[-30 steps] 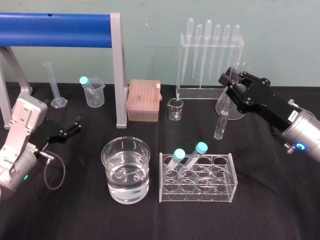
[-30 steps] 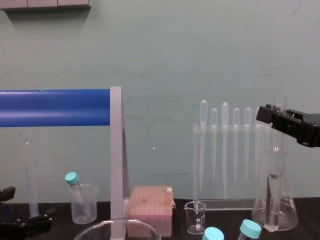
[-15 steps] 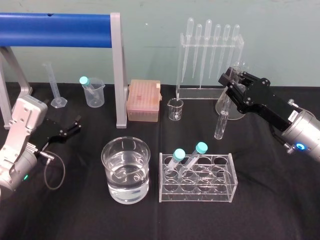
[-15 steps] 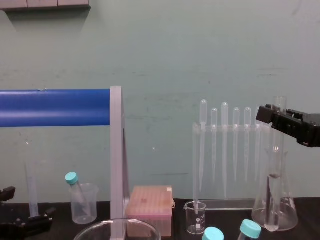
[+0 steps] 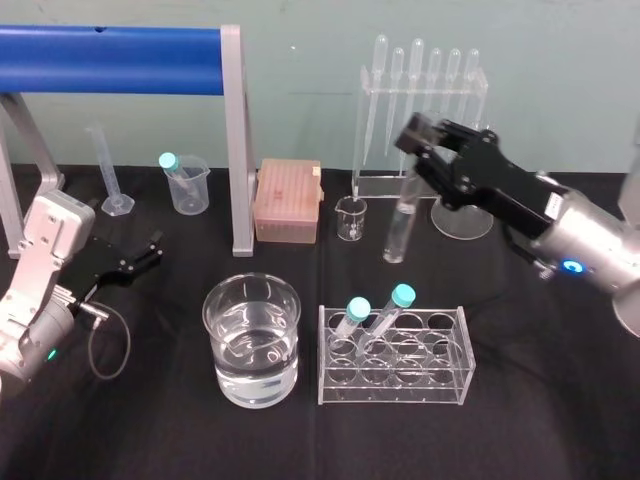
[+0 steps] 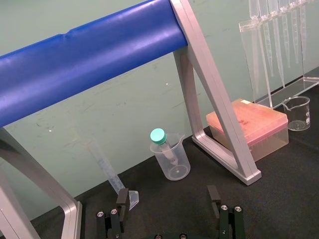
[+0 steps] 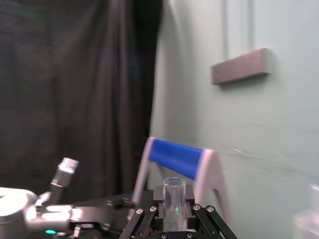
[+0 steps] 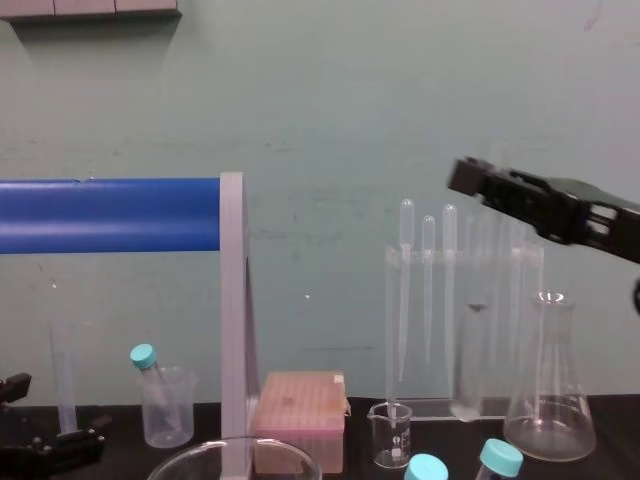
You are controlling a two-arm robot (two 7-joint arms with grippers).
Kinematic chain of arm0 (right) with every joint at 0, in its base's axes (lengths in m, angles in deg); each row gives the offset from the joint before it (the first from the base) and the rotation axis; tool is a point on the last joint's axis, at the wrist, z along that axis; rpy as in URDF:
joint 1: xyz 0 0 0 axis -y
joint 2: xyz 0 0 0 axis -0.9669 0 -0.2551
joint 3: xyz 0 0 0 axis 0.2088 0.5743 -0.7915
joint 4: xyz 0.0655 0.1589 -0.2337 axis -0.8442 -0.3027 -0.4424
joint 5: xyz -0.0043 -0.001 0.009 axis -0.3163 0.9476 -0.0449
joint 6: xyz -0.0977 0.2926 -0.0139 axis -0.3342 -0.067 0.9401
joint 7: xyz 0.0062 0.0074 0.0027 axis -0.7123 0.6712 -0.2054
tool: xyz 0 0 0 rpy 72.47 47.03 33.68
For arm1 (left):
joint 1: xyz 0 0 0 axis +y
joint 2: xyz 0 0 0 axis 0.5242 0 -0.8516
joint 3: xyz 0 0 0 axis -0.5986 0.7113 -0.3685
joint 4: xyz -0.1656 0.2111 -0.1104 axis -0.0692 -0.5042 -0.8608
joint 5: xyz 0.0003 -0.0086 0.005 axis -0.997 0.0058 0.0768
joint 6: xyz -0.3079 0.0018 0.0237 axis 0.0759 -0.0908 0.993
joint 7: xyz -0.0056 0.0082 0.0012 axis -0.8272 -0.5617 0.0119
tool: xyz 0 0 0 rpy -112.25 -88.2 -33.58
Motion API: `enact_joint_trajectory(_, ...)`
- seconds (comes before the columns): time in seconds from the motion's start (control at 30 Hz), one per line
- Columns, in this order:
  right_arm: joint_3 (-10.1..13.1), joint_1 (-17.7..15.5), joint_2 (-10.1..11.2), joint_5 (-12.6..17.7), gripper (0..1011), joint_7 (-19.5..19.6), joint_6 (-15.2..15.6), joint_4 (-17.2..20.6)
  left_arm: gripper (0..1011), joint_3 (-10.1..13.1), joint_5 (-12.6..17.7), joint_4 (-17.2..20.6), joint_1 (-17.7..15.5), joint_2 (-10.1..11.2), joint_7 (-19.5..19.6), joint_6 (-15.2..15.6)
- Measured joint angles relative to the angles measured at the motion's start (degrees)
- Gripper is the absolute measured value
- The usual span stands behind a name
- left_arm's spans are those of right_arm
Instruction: Hold the test tube with one hand and immerse one end into the beaker, then return it to the test tube rack.
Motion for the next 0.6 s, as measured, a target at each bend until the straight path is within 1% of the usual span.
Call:
enact_joint_trajectory(0.03, -0.8, 1.0, -0.4, 0.3, 242, -1.3, 0.0, -0.4, 1000, 0.0, 0.0, 0.0, 0.0, 0.0, 0.0, 0.0)
enact_joint_trajectory(0.1, -1.5, 2.0, -0.8, 0.5, 242, -2.5, 0.0, -0.7, 1000, 0.0, 0.0, 0.0, 0.0, 0.0, 0.0, 0.0)
enact_joint_trajectory(0.23, -3.9, 4.8, -2.1, 1.3, 242, -6.0, 0.2, -1.5, 1000, 0.0, 0.0, 0.0, 0.0, 0.0, 0.0, 0.0)
enact_joint_trajectory(0.33, -5.0, 6.1, -3.0, 1.8, 242, -7.8, 0.5, -1.9, 1000, 0.0, 0.0, 0.0, 0.0, 0.0, 0.0, 0.0)
enact_joint_trajectory(0.43, -6.8, 7.9, -4.2, 2.7, 242, -10.4, 0.8, -2.4, 1000, 0.0, 0.0, 0.0, 0.0, 0.0, 0.0, 0.0)
enact_joint_trajectory(0.6, -8.7, 9.4, -5.3, 3.5, 242, -12.7, 1.2, -2.7, 1000, 0.0, 0.0, 0.0, 0.0, 0.0, 0.0, 0.0)
